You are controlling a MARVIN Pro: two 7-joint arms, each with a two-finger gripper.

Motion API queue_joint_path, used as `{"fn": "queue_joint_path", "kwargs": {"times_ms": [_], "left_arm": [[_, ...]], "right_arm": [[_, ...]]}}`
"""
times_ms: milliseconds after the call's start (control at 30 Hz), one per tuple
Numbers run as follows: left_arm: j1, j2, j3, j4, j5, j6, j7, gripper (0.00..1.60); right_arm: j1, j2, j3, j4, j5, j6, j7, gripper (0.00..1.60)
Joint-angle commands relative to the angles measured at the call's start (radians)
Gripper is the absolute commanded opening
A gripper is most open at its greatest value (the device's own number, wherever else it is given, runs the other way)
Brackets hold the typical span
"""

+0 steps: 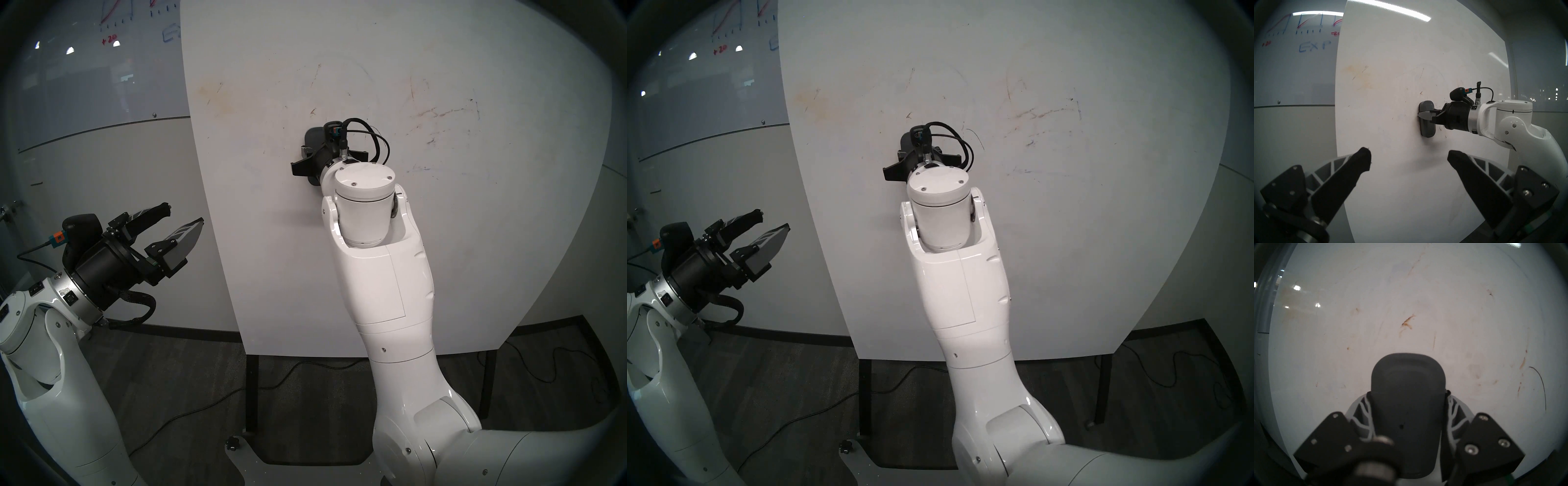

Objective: Erase all marks on the whiteboard with the eraser

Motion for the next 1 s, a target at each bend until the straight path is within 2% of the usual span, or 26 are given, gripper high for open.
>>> {"fn": "queue_joint_path", "kwargs": {"times_ms": [0, 200, 467, 700, 967], "left_arm": [[-0.002, 0.002, 0.002, -0.016, -0.005, 0.000, 0.001, 1.60], [-0.002, 0.002, 0.002, -0.016, -0.005, 0.000, 0.001, 1.60], [-0.002, 0.002, 0.002, -0.016, -0.004, 0.000, 0.001, 1.60], [-0.002, 0.002, 0.002, -0.016, -0.003, 0.000, 0.000, 1.60], [-0.003, 0.002, 0.002, -0.016, -0.003, 0.000, 0.000, 1.60]], "right_arm": [[0.033, -0.033, -0.015, 0.047, -0.041, -0.039, -0.078, 0.00], [0.040, -0.041, -0.022, 0.067, -0.074, -0.049, -0.142, 0.00], [0.055, -0.048, 0.006, 0.094, -0.113, -0.057, -0.224, 0.00], [0.065, -0.043, 0.025, 0.105, -0.135, -0.068, -0.257, 0.00], [0.084, -0.045, 0.062, 0.101, -0.126, -0.058, -0.262, 0.00]]}}
